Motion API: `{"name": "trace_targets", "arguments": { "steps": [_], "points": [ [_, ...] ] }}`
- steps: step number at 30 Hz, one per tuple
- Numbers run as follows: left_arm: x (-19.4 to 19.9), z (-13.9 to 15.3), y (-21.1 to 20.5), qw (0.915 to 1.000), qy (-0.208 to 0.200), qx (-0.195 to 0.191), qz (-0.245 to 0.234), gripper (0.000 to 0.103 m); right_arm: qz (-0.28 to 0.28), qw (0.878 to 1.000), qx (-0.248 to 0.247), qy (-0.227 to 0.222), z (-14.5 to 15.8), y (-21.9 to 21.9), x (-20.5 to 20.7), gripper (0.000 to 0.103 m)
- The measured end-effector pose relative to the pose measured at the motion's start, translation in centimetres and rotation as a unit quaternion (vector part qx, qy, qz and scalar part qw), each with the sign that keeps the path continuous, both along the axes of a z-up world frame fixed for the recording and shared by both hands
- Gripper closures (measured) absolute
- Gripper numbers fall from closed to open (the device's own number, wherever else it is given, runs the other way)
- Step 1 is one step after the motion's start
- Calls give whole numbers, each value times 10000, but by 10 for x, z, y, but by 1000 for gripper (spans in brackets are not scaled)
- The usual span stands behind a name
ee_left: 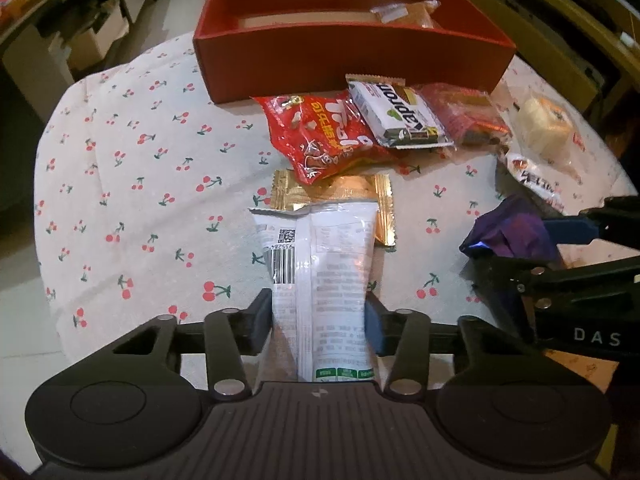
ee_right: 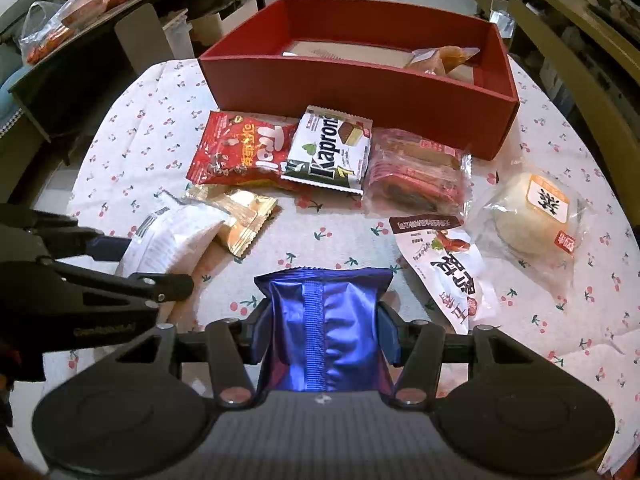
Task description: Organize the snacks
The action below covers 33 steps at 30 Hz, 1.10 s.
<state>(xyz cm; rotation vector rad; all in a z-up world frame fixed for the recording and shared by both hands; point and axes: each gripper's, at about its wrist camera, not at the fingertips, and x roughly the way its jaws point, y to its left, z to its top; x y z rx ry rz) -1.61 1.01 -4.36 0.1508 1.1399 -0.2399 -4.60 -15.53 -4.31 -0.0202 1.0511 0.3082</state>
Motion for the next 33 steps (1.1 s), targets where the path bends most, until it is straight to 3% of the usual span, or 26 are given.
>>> {"name": "trace_targets", "arguments": {
  "steps": [13, 33],
  "points": [
    [-5, 31, -1, 9977, -295, -601, 51, 53, -61, 9995, 133, -273, 13, -3, -4, 37],
    [14, 67, -13, 9923, -973, -765, -4, 55, -472, 9948, 528, -737, 46, -16, 15, 38]
  ]
}}
